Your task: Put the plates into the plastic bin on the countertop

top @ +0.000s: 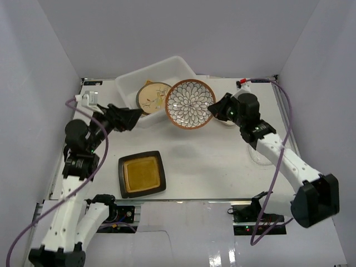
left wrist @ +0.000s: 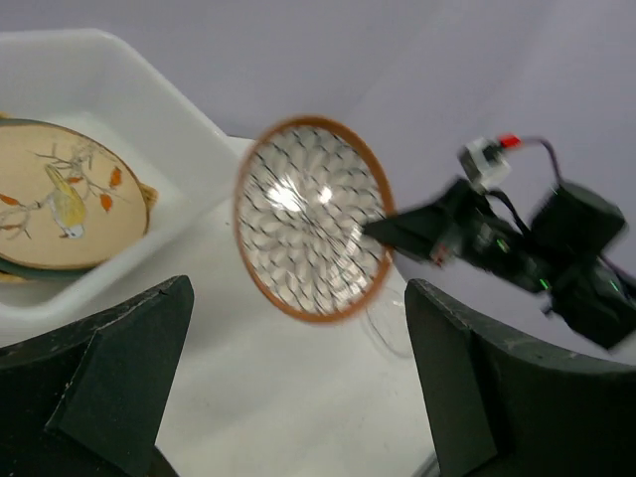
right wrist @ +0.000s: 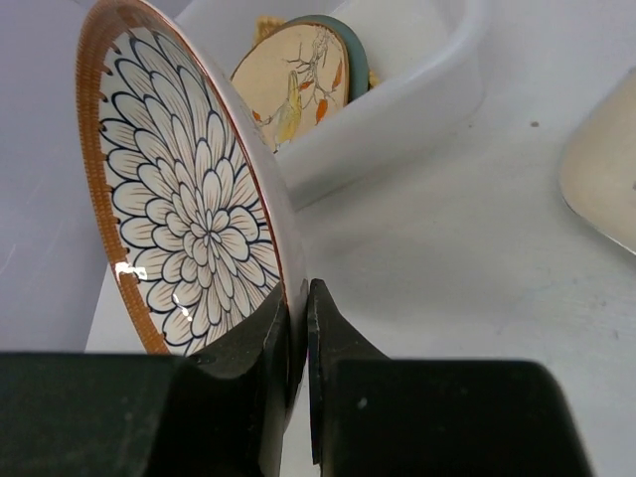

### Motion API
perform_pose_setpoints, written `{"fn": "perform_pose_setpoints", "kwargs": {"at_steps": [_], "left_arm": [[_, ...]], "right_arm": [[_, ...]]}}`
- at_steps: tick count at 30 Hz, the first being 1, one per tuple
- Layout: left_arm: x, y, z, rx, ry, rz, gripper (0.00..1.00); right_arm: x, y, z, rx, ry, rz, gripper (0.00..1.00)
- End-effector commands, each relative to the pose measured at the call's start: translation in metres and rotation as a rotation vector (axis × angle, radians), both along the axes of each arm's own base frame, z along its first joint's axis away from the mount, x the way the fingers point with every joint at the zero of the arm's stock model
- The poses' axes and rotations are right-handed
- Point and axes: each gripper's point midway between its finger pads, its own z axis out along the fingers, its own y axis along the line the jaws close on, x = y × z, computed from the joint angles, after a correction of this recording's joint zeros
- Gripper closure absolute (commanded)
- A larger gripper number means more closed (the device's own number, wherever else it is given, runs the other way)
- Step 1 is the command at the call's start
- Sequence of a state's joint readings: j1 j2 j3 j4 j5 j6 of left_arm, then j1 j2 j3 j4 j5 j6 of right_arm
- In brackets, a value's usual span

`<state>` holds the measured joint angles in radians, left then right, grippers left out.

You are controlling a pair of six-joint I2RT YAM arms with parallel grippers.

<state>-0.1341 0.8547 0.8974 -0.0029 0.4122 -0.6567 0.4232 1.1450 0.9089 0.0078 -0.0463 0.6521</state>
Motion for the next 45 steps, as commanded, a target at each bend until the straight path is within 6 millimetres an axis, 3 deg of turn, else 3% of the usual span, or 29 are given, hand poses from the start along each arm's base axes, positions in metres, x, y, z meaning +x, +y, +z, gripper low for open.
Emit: {"fn": "perform_pose_setpoints", "kwargs": {"at_steps": [1,5,6,8,9,11,12,13,14,15,16,18,21,24,25,27,28,31,34,35,36,37,38,39,40,42,43,44,45], "left_arm": [[-0.070,-0.008,-0.025,0.083,0.011,-0.131,0.02],[-0.097,0.002,-0.049,0.187,0.022,-0.078,0.02],[-0.102,0.002,-0.053,0.208,0.009,-0.083,0.02],[-0.106,0.007,-0.069,0.235,0.022,-0.061,0.02],[-0.103,0.011,-0.075,0.249,0.032,-0.026,0.02],[-0.102,0.012,-0.093,0.262,0.064,-0.016,0.02],[-0.100,0.013,-0.099,0.266,0.074,-0.008,0.02],[-0.098,0.013,-0.104,0.255,0.082,0.000,0.02],[-0.095,0.013,-0.121,0.254,0.113,0.005,0.02],[-0.093,0.014,-0.122,0.251,0.112,0.016,0.02],[-0.093,0.015,-0.121,0.262,0.110,0.025,0.02],[-0.093,0.018,-0.115,0.262,0.095,0.045,0.02],[-0.093,0.018,-0.121,0.265,0.118,0.049,0.02],[-0.092,0.019,-0.121,0.265,0.123,0.058,0.02],[-0.092,0.019,-0.121,0.264,0.121,0.058,0.02],[-0.093,0.019,-0.120,0.263,0.118,0.057,0.02],[-0.093,0.019,-0.121,0.264,0.118,0.060,0.02],[-0.092,0.021,-0.121,0.265,0.124,0.072,0.02],[-0.091,0.020,-0.124,0.268,0.134,0.069,0.02],[-0.090,0.020,-0.125,0.270,0.140,0.067,0.02],[-0.091,0.019,-0.125,0.269,0.140,0.061,0.02],[-0.091,0.019,-0.125,0.269,0.142,0.059,0.02],[-0.091,0.018,-0.126,0.271,0.143,0.054,0.02],[-0.091,0.017,-0.126,0.269,0.144,0.050,0.02],[-0.091,0.017,-0.127,0.272,0.145,0.046,0.02],[-0.091,0.015,-0.128,0.273,0.150,0.035,0.02],[-0.090,0.014,-0.129,0.275,0.152,0.030,0.02],[-0.090,0.013,-0.131,0.276,0.155,0.023,0.02],[-0.089,0.011,-0.133,0.280,0.164,0.017,0.02]], "right_arm": [[0.035,0.041,0.097,0.111,-0.282,0.083,0.92],[0.082,0.087,0.098,0.083,-0.261,0.129,0.92],[0.104,0.103,0.097,0.068,-0.260,0.138,0.92],[0.121,0.122,0.086,0.040,-0.238,0.155,0.92],[0.140,0.137,0.082,0.035,-0.235,0.169,0.92],[0.151,0.155,0.068,0.018,-0.202,0.197,0.92],[0.165,0.166,0.039,-0.001,-0.160,0.204,0.92],[0.172,0.172,0.054,0.009,-0.185,0.206,0.92],[0.178,0.180,0.047,0.001,-0.176,0.209,0.92],[0.188,0.186,0.020,-0.023,-0.139,0.209,0.92],[0.194,0.191,0.034,-0.015,-0.169,0.209,0.92],[0.203,0.199,0.014,-0.025,-0.146,0.206,0.92],[0.209,0.205,0.009,-0.016,-0.151,0.197,0.91],[0.210,0.208,0.007,-0.022,-0.158,0.184,0.74],[0.210,0.208,0.007,-0.034,-0.163,0.179,0.51],[0.209,0.204,0.013,-0.049,-0.174,0.166,0.33],[0.208,0.203,0.017,-0.054,-0.183,0.166,0.18],[0.198,0.197,0.041,-0.072,-0.228,0.180,0.02],[0.175,0.184,0.061,-0.109,-0.266,0.199,0.02],[0.157,0.174,0.090,-0.102,-0.310,0.203,0.02],[0.143,0.167,0.052,-0.165,-0.256,0.226,0.02],[0.126,0.167,0.049,-0.168,-0.273,0.246,0.02],[0.101,0.155,0.074,-0.149,-0.323,0.252,0.01],[0.077,0.146,0.014,-0.198,-0.225,0.288,0.00],[0.053,0.141,0.032,-0.151,-0.269,0.304,0.12],[0.008,0.142,-0.002,-0.107,-0.212,0.403,0.23],[-0.030,0.143,-0.055,-0.106,-0.097,0.456,0.31],[-0.048,0.144,-0.051,-0.068,-0.125,0.482,0.33],[-0.076,0.155,-0.063,-0.056,-0.107,0.539,0.35]]}}
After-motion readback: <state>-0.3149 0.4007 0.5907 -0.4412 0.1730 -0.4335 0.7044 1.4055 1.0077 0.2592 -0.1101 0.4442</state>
